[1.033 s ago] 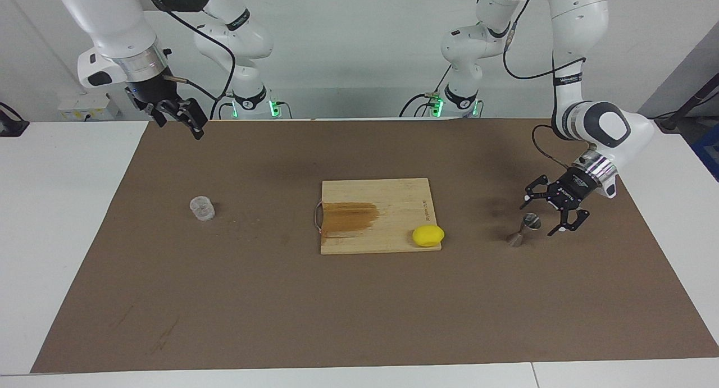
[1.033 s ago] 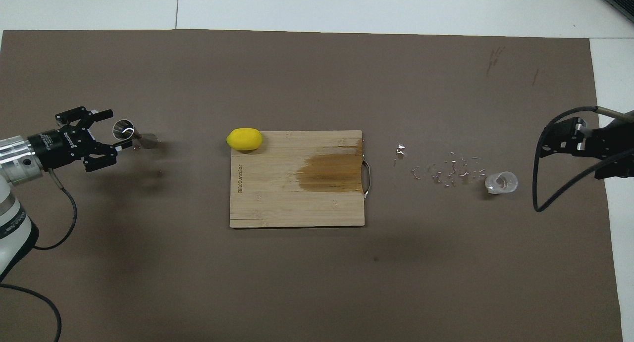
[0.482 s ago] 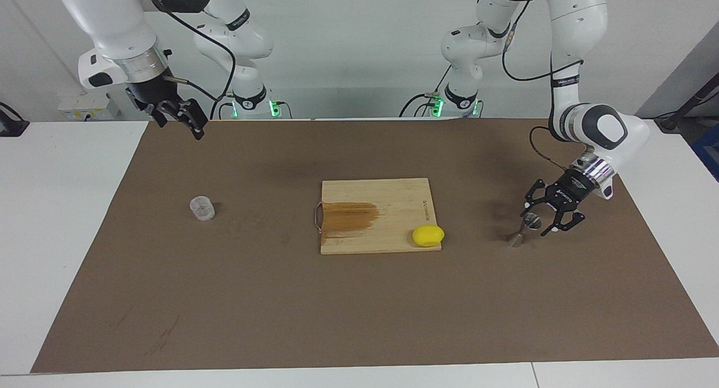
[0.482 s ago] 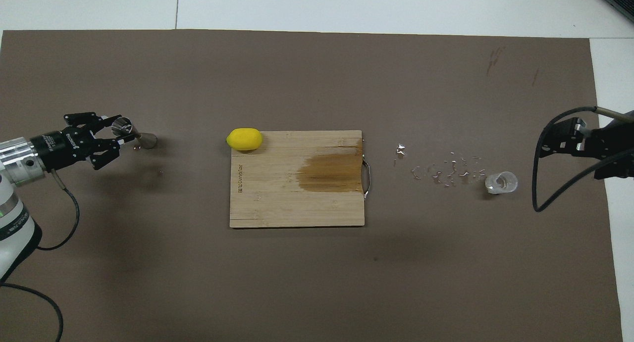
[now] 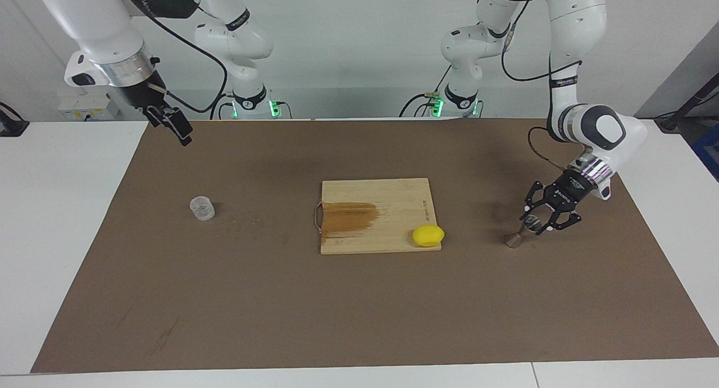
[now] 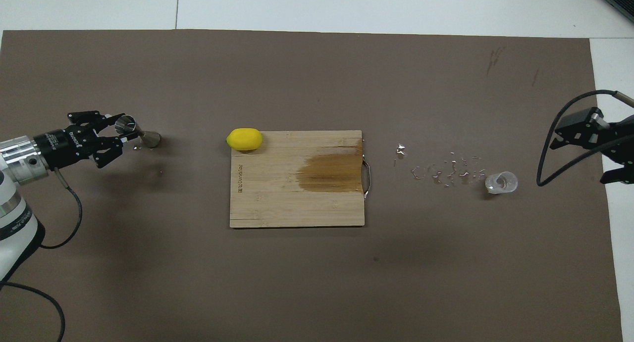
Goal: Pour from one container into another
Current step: 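Carry the metal cup over the board while the right gripper reaches the glass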
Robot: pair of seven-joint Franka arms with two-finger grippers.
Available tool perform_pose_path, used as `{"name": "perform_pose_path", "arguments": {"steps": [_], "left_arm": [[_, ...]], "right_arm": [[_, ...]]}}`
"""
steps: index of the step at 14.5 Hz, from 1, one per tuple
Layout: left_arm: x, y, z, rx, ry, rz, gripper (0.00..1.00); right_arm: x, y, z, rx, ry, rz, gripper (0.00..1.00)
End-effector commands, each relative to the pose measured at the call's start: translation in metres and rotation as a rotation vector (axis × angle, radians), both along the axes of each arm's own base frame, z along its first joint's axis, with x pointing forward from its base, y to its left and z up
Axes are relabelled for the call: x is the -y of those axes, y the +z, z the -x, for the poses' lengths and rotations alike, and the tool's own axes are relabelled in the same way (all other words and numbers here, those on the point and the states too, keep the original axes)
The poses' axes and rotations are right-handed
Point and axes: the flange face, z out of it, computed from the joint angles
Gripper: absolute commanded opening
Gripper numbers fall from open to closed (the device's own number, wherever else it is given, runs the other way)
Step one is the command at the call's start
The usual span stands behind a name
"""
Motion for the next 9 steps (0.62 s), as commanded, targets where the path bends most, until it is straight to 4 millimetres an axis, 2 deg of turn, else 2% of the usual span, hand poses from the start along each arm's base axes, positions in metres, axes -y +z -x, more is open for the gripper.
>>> {"name": "perform_pose_path", "arguments": {"steps": [1, 2, 4, 6, 7, 9], "left_arm": [[0.029, 0.04, -0.019, 0.062, -0.039, 0.026, 0.0], [0.042, 0.062, -0.025, 0.099, -0.057, 0.022, 0.0], [0.082, 0.082, -0.025, 0.074, -0.078, 0.047, 0.0], [0.133, 0.096, -0.022, 0.062, -0.09, 0.033, 0.0], [0.166, 0.101, -0.019, 0.073, -0.101, 0.009, 0.0], [0.221, 0.099, -0.008, 0.092, -0.1, -0.033, 0.0]], "right_arm": [[0.02, -0.024, 0.0, 0.001, -0.202, -0.083, 0.99], [0.033, -0.033, 0.001, -0.011, -0.297, -0.126, 0.99], [0.047, -0.056, 0.0, -0.024, -0.442, -0.15, 0.99], [0.069, -0.084, 0.003, -0.045, -0.531, -0.208, 1.0], [0.086, -0.095, 0.004, -0.047, -0.588, -0.26, 1.0], [0.112, -0.131, -0.003, -0.112, -0.681, -0.329, 1.0]]}}
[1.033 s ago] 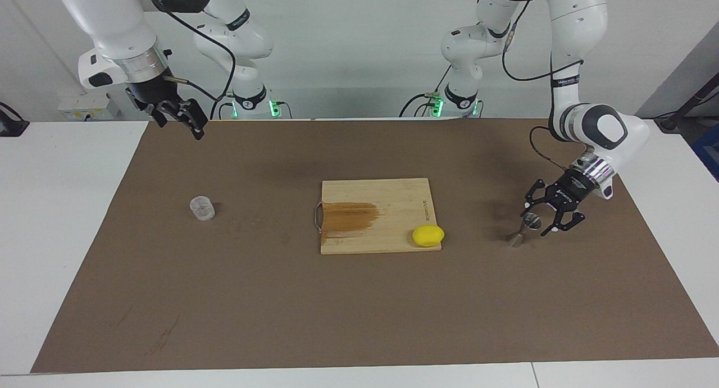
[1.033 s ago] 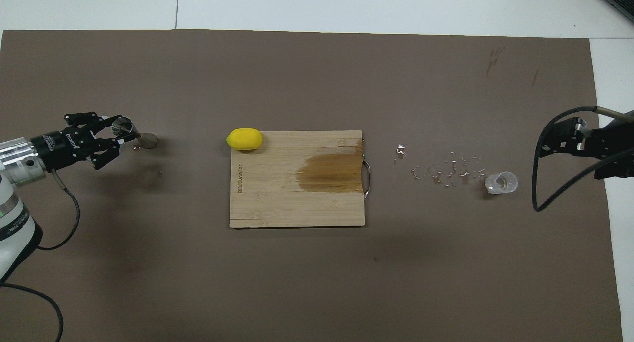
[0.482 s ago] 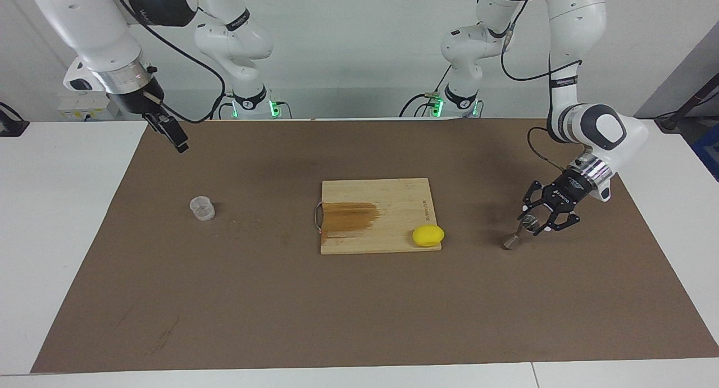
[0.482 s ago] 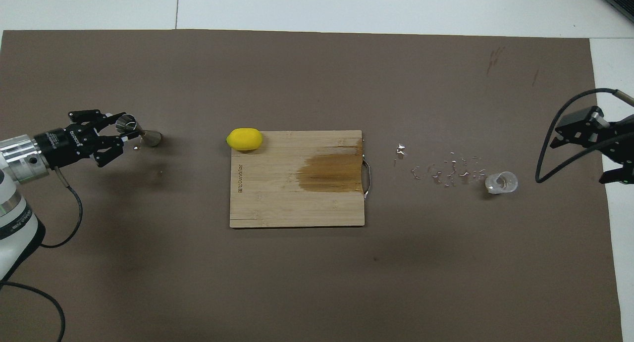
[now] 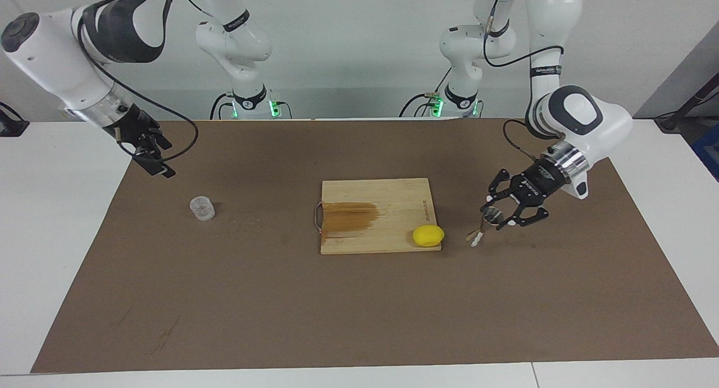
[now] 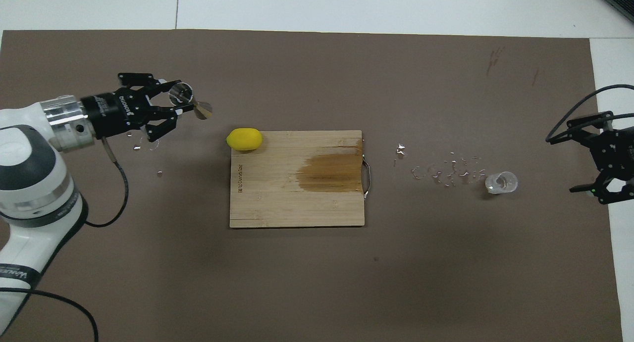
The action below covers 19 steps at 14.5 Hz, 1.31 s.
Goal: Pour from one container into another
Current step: 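Carry the metal cup over the board while the right gripper reaches the glass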
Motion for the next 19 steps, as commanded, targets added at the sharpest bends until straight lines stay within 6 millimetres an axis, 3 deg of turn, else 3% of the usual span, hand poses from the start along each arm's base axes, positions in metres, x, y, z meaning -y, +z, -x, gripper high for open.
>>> {"name": "perform_pose_path", "arguments": {"steps": [1, 2, 5, 8, 10, 13, 15, 19], "left_arm": [[0.064, -0.006, 0.025, -0.013, 0.079, 0.024, 0.0], [0.088, -0.01, 0.034, -0.027, 0.114, 0.053, 0.0], [0.164, -0.029, 0.073, -0.058, 0.118, 0.02, 0.0], [0.224, -0.047, 0.12, -0.064, 0.131, -0.074, 0.0], [0.246, -0.053, 0.136, -0.056, 0.139, -0.117, 0.0], [0.275, -0.053, 0.155, -0.035, 0.115, -0.145, 0.0], [0.29, -0.053, 0.152, -0.019, 0.122, -0.152, 0.0], [0.301, -0.061, 0.137, -0.017, 0.128, -0.149, 0.0]], "right_arm": [[0.039, -0.051, -0.004, -0.062, -0.157, -0.125, 1.0], [0.053, -0.066, 0.0, -0.077, -0.193, -0.15, 1.0], [0.068, -0.117, -0.003, -0.11, -0.229, -0.207, 1.0], [0.073, -0.144, -0.003, -0.083, -0.304, -0.254, 1.0], [0.073, -0.169, 0.003, -0.079, -0.377, -0.315, 1.0], [0.093, -0.205, 0.01, -0.087, -0.416, -0.383, 1.0], [0.112, -0.235, 0.022, -0.068, -0.418, -0.447, 1.0], [0.098, -0.257, 0.046, -0.048, -0.472, -0.504, 1.0]]}}
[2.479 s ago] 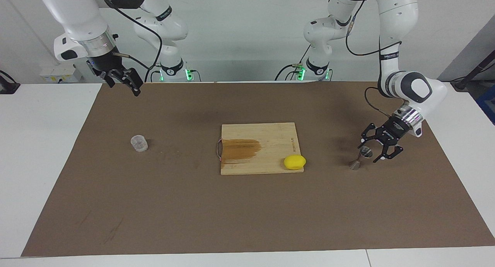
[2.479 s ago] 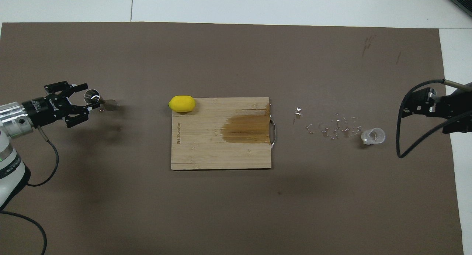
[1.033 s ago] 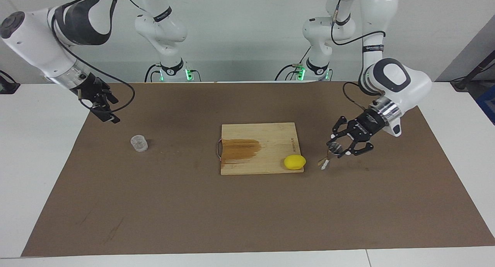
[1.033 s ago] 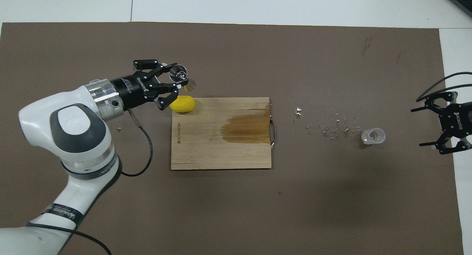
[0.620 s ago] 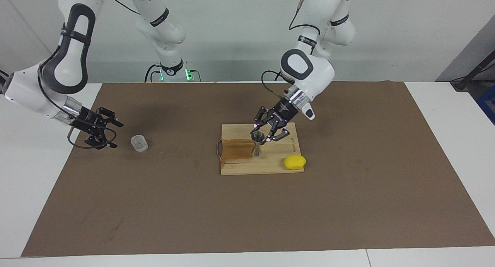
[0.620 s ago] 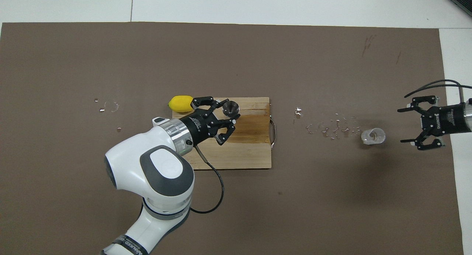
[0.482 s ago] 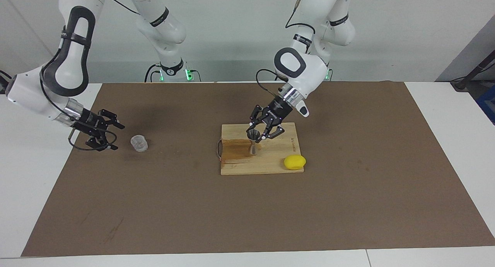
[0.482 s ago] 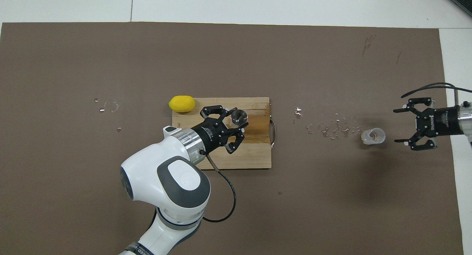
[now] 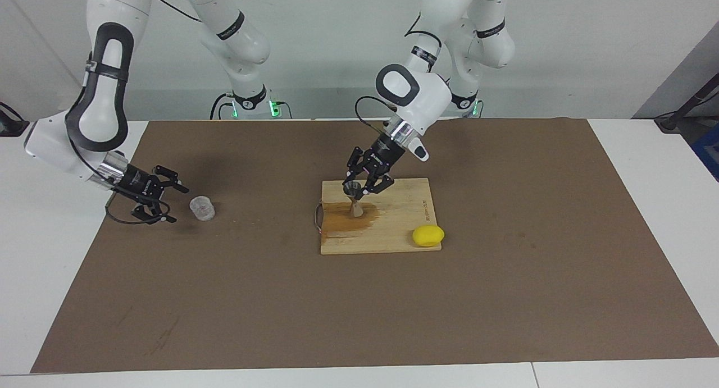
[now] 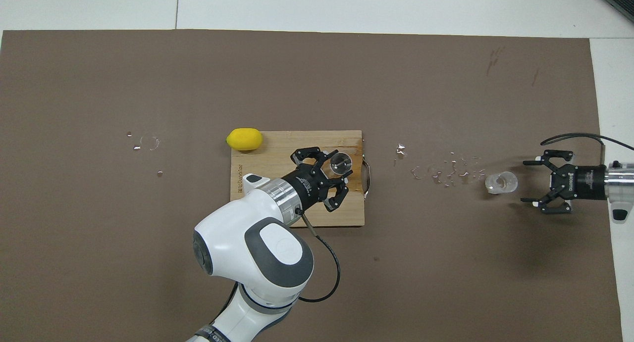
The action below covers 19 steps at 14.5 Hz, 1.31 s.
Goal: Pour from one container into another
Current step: 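Set the metal cup on the board while the right gripper grasps the glass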
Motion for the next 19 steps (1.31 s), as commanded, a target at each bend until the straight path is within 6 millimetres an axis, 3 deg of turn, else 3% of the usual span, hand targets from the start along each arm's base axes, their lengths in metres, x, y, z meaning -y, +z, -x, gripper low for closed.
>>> {"name": "perform_pose_path", "arguments": {"steps": [1, 10, 13, 14, 15, 16, 19], "left_arm": [[0.007, -0.005, -0.01, 0.005, 0.029, 0.001, 0.0], [0.006, -0.016, -0.004, -0.01, 0.021, -0.02, 0.0], [0.002, -0.019, -0.003, -0.015, 0.024, -0.027, 0.31], [0.003, -0.019, -0.003, -0.012, 0.019, -0.029, 0.56], [0.002, -0.019, -0.002, -0.01, 0.016, -0.033, 0.89], [0.001, -0.02, -0.001, -0.013, 0.015, -0.034, 1.0], [-0.003, -0.012, -0.001, -0.003, 0.01, -0.033, 1.0]], "right_arm": [[-0.014, -0.008, 0.019, 0.039, -0.043, -0.014, 1.0], [-0.036, -0.007, 0.011, 0.049, -0.115, -0.081, 1.0], [-0.038, -0.011, 0.016, 0.039, -0.129, -0.094, 1.0], [-0.038, -0.01, 0.015, 0.043, -0.139, -0.1, 1.0], [-0.039, -0.01, 0.015, 0.044, -0.139, -0.101, 1.0], [-0.039, -0.01, 0.015, 0.042, -0.139, -0.102, 1.0], [-0.043, -0.009, 0.013, 0.045, -0.141, -0.11, 0.99]]}}
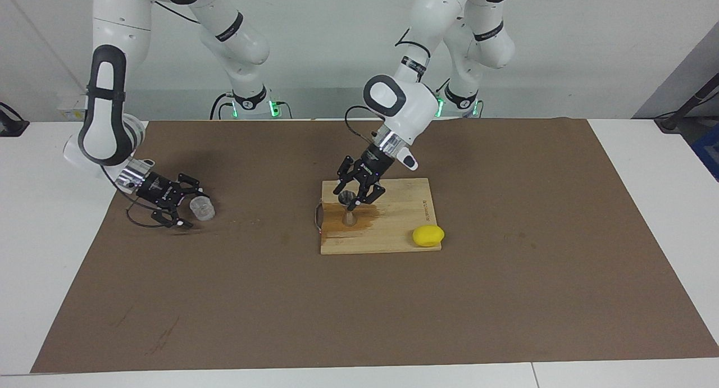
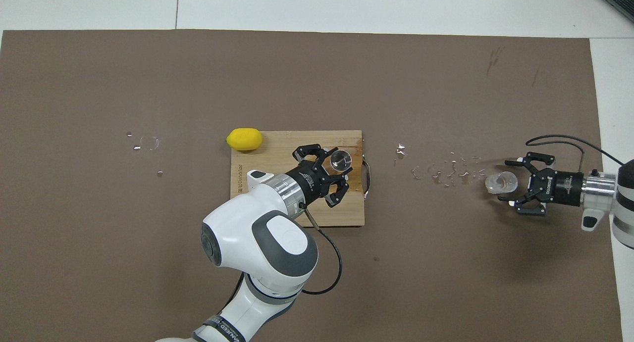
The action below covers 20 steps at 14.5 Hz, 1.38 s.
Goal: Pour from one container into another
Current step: 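Set the metal cup on the board while the right gripper grasps the glass, then withdraw the left gripper while the right gripper lifts the glass cup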
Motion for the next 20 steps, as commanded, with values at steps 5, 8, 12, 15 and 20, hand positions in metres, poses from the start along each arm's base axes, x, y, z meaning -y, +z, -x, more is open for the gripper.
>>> {"name": "perform_pose_path", "arguments": {"steps": [5, 8, 12, 15, 20], "left_arm": [[-0.019, 0.047, 0.007, 0.056, 0.007, 0.03, 1.0], [-0.058, 0.074, -0.026, 0.072, 0.042, 0.103, 1.0], [-0.141, 0.093, -0.09, 0.123, 0.023, 0.087, 1.0], [-0.218, 0.105, -0.131, 0.186, -0.012, -0.059, 1.0], [-0.339, 0.129, -0.181, 0.309, -0.068, -0.449, 1.0]], "right_arm": [[-0.016, 0.007, 0.001, 0.017, -0.004, 0.003, 0.87], [-0.017, 0.007, 0.0, 0.015, -0.004, 0.003, 0.42], [-0.016, 0.025, -0.005, 0.028, -0.019, 0.019, 0.0], [-0.054, 0.057, -0.02, 0.038, 0.019, 0.055, 0.0], [-0.152, 0.092, -0.047, 0.06, 0.16, 0.189, 0.0]]}}
